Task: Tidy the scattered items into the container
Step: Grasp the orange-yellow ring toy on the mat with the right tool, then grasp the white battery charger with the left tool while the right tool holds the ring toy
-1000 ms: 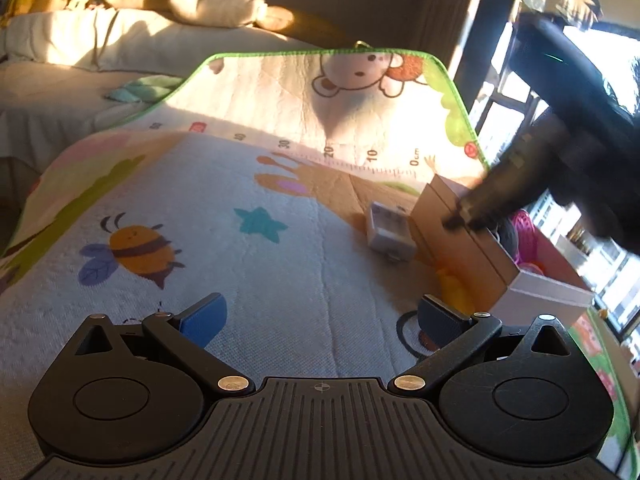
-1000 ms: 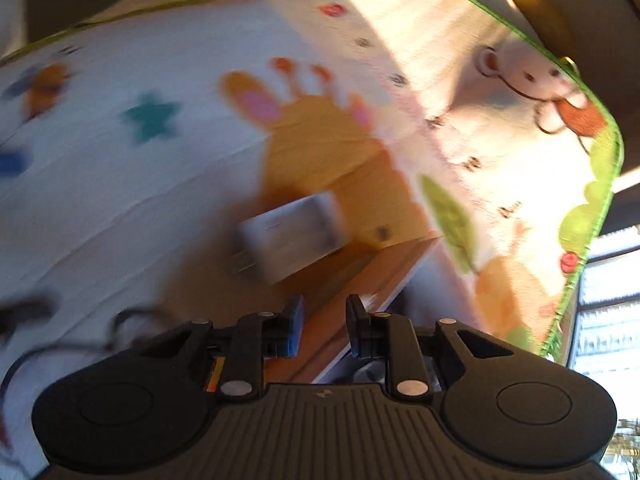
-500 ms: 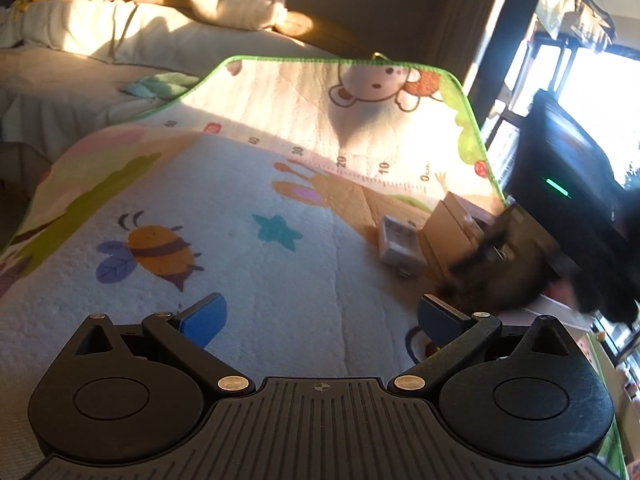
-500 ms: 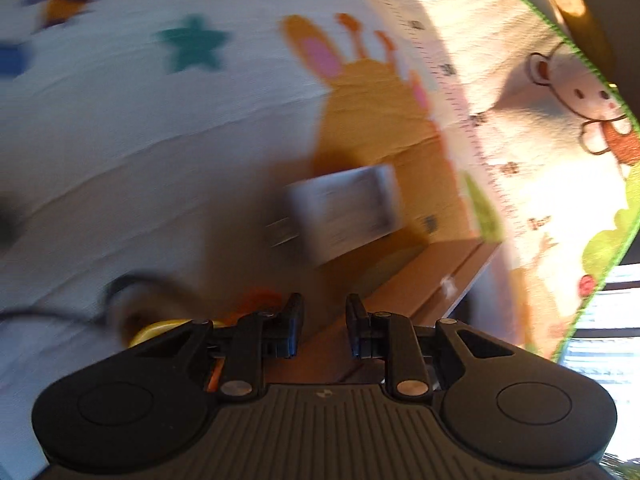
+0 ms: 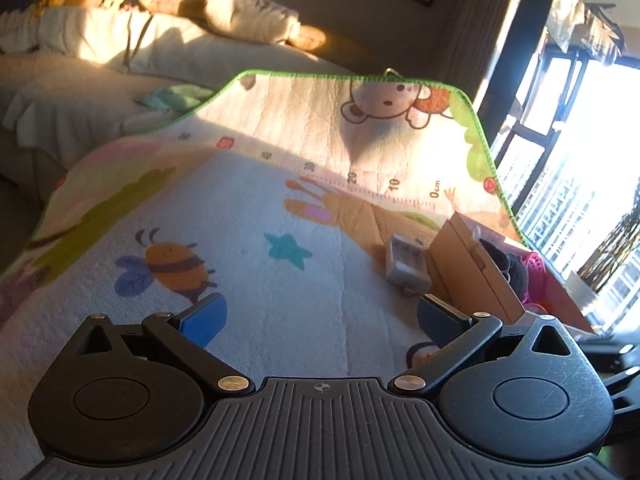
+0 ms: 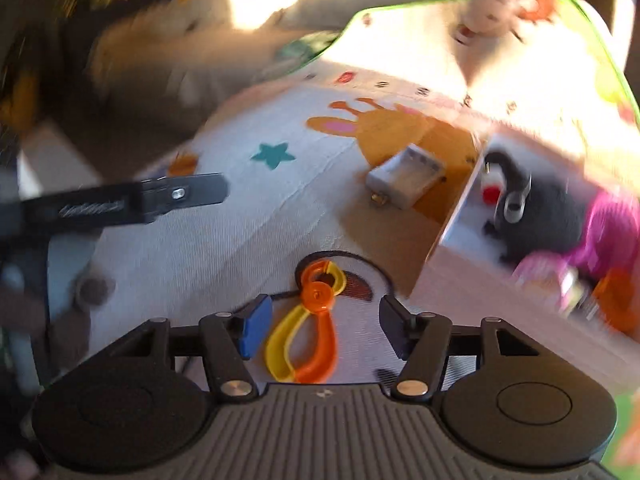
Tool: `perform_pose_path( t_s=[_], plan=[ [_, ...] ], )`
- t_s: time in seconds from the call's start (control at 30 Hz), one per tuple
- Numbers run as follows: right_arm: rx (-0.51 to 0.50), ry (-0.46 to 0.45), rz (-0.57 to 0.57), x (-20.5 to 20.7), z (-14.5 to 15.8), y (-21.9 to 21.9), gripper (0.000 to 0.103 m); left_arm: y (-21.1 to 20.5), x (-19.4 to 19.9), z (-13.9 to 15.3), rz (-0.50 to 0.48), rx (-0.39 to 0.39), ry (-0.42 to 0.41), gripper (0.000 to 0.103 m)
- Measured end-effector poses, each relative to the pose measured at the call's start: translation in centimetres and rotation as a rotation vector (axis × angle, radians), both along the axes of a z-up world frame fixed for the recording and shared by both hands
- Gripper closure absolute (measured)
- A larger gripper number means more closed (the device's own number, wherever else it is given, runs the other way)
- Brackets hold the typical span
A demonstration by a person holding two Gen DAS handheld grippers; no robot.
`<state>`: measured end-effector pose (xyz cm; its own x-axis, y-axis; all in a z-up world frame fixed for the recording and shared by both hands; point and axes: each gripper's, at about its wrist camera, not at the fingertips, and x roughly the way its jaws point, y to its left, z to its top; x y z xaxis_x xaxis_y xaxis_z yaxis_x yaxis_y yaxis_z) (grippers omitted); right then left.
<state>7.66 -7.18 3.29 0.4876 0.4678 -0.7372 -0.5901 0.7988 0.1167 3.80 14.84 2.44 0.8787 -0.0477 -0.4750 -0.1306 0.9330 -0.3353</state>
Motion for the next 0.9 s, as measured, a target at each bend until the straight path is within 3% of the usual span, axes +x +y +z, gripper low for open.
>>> perform_pose_path(
  t_s=[0.2,0.3,0.43,0.57,0.63,0.7,0.73,0.83,0.9],
  plan=[
    [0.010,-0.088,-0.025,0.3,-2.7,1.0,0.077,-2.0,-0.3,1.1,-0.033,0.148,-0.027,0.000],
    [0.028,-0.094,-0.013,-0.5,-2.5,-0.3,0.082,-3.3,1.1,1.3,-0.093,0.194,-0.006,0.000],
    [0.047,-0.130,-0.086,-2.4,-2.4,-4.6,0.082,-5.1,4.6,1.1,-0.185,0.231,0.028,0.000],
    [0.067,-0.143,-0.246,-3.8,-2.6,-10.3,0.083,-6.6,9.1,0.1,-0.281,0.214,0.097,0.000],
    [0.091,-0.141,-0.315,-4.2,-2.8,-12.7,0.083,-7.4,10.9,-0.5,-0.284,0.225,0.117,0.002],
    [0.118,-0.143,-0.353,-4.3,-3.2,-14.3,0.083,-8.4,12.3,-0.9,-0.294,0.264,0.120,0.016],
    [0.136,-0.141,-0.366,-4.2,-3.4,-14.8,0.083,-8.9,13.0,-1.0,-0.305,0.285,0.125,0.028],
    [0.198,-0.128,-0.392,-3.9,-4.1,-16.0,0.082,-10.0,14.7,-1.6,-0.320,0.324,0.131,0.009],
    [0.217,-0.118,-0.410,-3.4,-4.7,-16.2,0.082,-10.2,15.5,-2.0,-0.303,0.351,0.135,0.011]
  ],
)
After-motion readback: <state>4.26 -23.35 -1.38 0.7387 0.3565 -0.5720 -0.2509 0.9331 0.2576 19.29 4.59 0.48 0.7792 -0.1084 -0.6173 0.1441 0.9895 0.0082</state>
